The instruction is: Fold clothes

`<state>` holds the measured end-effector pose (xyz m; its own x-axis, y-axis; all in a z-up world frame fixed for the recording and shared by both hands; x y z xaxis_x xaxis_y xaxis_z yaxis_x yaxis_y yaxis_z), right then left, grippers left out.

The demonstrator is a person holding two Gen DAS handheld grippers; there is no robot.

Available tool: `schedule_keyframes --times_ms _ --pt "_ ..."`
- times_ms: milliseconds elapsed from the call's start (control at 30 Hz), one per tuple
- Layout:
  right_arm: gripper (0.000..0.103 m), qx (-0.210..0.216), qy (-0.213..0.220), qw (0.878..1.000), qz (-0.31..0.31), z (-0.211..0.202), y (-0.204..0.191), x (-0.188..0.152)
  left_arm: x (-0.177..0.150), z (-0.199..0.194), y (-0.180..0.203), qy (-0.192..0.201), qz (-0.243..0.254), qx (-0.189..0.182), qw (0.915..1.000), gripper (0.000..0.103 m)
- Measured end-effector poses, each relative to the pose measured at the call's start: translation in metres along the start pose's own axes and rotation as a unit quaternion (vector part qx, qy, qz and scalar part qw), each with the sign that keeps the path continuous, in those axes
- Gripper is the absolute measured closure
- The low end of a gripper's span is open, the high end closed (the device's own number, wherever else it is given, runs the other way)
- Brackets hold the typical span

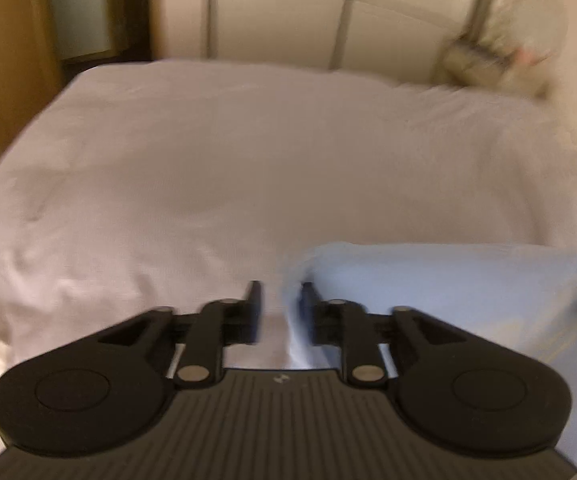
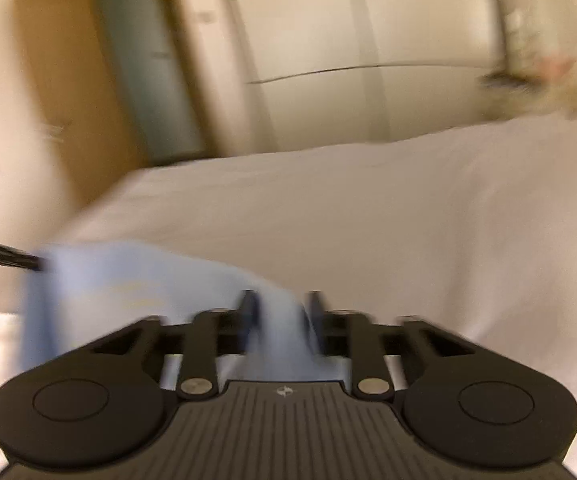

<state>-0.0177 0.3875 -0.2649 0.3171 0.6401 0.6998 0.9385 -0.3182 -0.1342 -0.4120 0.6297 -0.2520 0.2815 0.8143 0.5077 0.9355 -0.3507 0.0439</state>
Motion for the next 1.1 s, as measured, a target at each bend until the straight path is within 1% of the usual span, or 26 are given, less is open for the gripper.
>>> schedule_keyframes --times_ms 33,67,167,200,267,300,400,433,467,500,533,567,600,633,667,700,733,767,833,900,933,967,1000,1033,1067,1100 --pt "0.052 -0.015 -0.023 0.999 0.031 0.011 0.012 0.0 -0.003 0.006 -0.001 -0.009 -0.007 0.012 0.9999 0.085" --pt "0.052 -0.023 -0.046 0.997 0.065 0.02 0.023 -0.002 -0.014 0.007 0.005 -0.019 -0.005 0.006 0.9998 0.085" --pt "0.051 0.053 -0.054 0.985 0.156 0.011 0.027 -0.024 -0.061 0.0 0.036 -0.056 0.013 -0.046 0.9972 0.085" --pt "0.051 0.064 -0.063 0.981 0.171 0.005 0.029 -0.039 -0.086 -0.001 0.049 -0.078 0.017 -0.067 0.9946 0.084" --pt "0.051 0.05 -0.108 0.975 0.188 -0.002 0.036 -0.09 -0.142 -0.005 0.081 -0.126 0.02 -0.111 0.9856 0.081" --pt "0.051 0.041 -0.133 0.971 0.196 -0.005 0.039 -0.116 -0.169 -0.006 0.094 -0.146 0.019 -0.123 0.9814 0.074" --pt "0.05 -0.013 -0.214 0.951 0.222 -0.016 0.051 -0.209 -0.248 -0.003 0.113 -0.197 -0.01 -0.108 0.9743 0.058" --pt "0.045 -0.029 -0.235 0.943 0.232 -0.02 0.054 -0.236 -0.272 0.0 0.113 -0.216 -0.033 -0.098 0.9709 0.055" --pt "0.032 -0.044 -0.256 0.935 0.242 -0.025 0.056 -0.264 -0.293 0.003 0.115 -0.233 -0.05 -0.093 0.9668 0.053" --pt "0.023 -0.056 -0.268 0.929 0.25 -0.029 0.059 -0.286 -0.311 0.005 0.116 -0.248 -0.063 -0.092 0.9623 0.051" --pt "0.009 -0.059 -0.276 0.929 0.24 -0.033 0.062 -0.293 -0.323 0.008 0.119 -0.253 -0.057 -0.085 0.9622 0.05" --pt "0.007 -0.061 -0.282 0.93 0.227 -0.036 0.065 -0.296 -0.33 0.01 0.123 -0.249 -0.038 -0.073 0.965 0.049" --pt "0.011 -0.062 -0.288 0.932 0.213 -0.039 0.067 -0.299 -0.337 0.012 0.126 -0.245 -0.019 -0.062 0.9673 0.052" --pt "0.018 -0.063 -0.294 0.933 0.199 -0.042 0.07 -0.302 -0.343 0.014 0.13 -0.241 -0.001 -0.051 0.9691 0.059" --pt "0.042 -0.064 -0.3 0.934 0.185 -0.046 0.073 -0.305 -0.346 0.015 0.13 -0.241 0.011 -0.044 0.9696 0.089" --pt "0.053 -0.065 -0.306 0.934 0.171 -0.049 0.076 -0.309 -0.344 0.014 0.127 -0.24 0.012 -0.036 0.9699 0.103" --pt "0.091 -0.066 -0.312 0.935 0.157 -0.052 0.079 -0.312 -0.338 0.009 0.119 -0.234 0.006 -0.033 0.9716 0.103" --pt "0.099 -0.067 -0.317 0.935 0.143 -0.055 0.082 -0.315 -0.328 -0.001 0.105 -0.22 0.003 -0.026 0.9751 0.103" --pt "0.103 -0.069 -0.329 0.935 0.114 -0.062 0.088 -0.321 -0.304 -0.025 0.072 -0.184 0.006 -0.001 0.9828 0.103" --pt "0.102 -0.112 -0.297 0.946 0.068 -0.086 0.114 -0.29 -0.271 -0.051 0.027 -0.145 0.012 0.045 0.9884 0.103" --pt "0.102 -0.136 -0.277 0.95 0.049 -0.099 0.132 -0.271 -0.252 -0.064 -0.002 -0.125 0.012 0.081 0.9887 0.103" --pt "0.103 -0.16 -0.256 0.953 0.031 -0.112 0.149 -0.251 -0.232 -0.078 -0.032 -0.105 0.01 0.121 0.987 0.103" --pt "0.103 -0.184 -0.235 0.954 0.012 -0.126 0.166 -0.231 -0.214 -0.09 -0.064 -0.091 0.004 0.164 0.9823 0.103" --pt "0.102 -0.238 -0.212 0.948 -0.022 -0.135 0.185 -0.208 -0.199 -0.101 -0.098 -0.081 -0.007 0.208 0.9747 0.103" --pt "0.1 -0.297 -0.188 0.934 -0.059 -0.144 0.204 -0.183 -0.188 -0.111 -0.127 -0.076 -0.023 0.242 0.9671 0.096" --pt "0.091 -0.341 -0.172 0.92 -0.089 -0.152 0.223 -0.167 -0.181 -0.119 -0.154 -0.075 -0.045 0.267 0.9598 0.092"
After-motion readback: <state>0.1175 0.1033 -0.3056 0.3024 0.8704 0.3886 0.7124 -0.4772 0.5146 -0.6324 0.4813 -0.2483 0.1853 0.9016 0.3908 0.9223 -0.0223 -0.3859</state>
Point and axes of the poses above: each gripper's, at about its wrist camera, not at the fingertips, and z roughly the way its jaws point, y to its right, x to its top, the point moved 10 cm from there along z, roughly the way its jaws point, and after that the axes turned 7 degrees about -y, right-handed, at the moved point
